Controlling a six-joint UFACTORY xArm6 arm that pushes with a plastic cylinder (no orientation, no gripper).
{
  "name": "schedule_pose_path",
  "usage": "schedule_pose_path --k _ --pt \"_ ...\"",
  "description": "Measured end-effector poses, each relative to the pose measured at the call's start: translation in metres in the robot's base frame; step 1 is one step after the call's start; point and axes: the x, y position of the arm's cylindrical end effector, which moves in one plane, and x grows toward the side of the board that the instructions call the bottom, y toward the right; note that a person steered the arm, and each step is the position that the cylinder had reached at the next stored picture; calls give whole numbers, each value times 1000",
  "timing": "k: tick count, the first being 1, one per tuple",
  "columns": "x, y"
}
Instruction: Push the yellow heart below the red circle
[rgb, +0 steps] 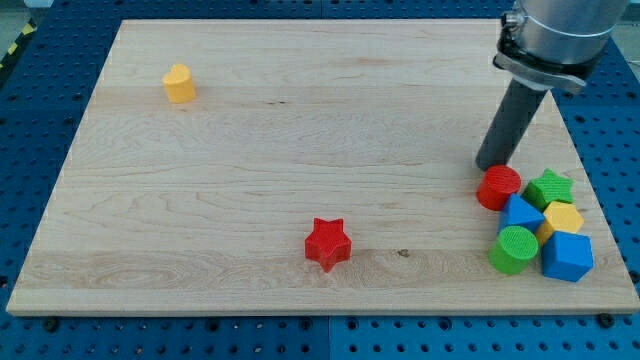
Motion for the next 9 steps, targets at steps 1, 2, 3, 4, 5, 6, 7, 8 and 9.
schedule_pose_path --k 1,2,3,4,5,6,7,8,9 --pt "11 -6" --pt "13 -6" --pt "13 -6" --pt "13 -6" --pt "-12 -13" --pt "-92 -49" --pt "-181 -138" --pt "-248 -247" --pt "-257 -350"
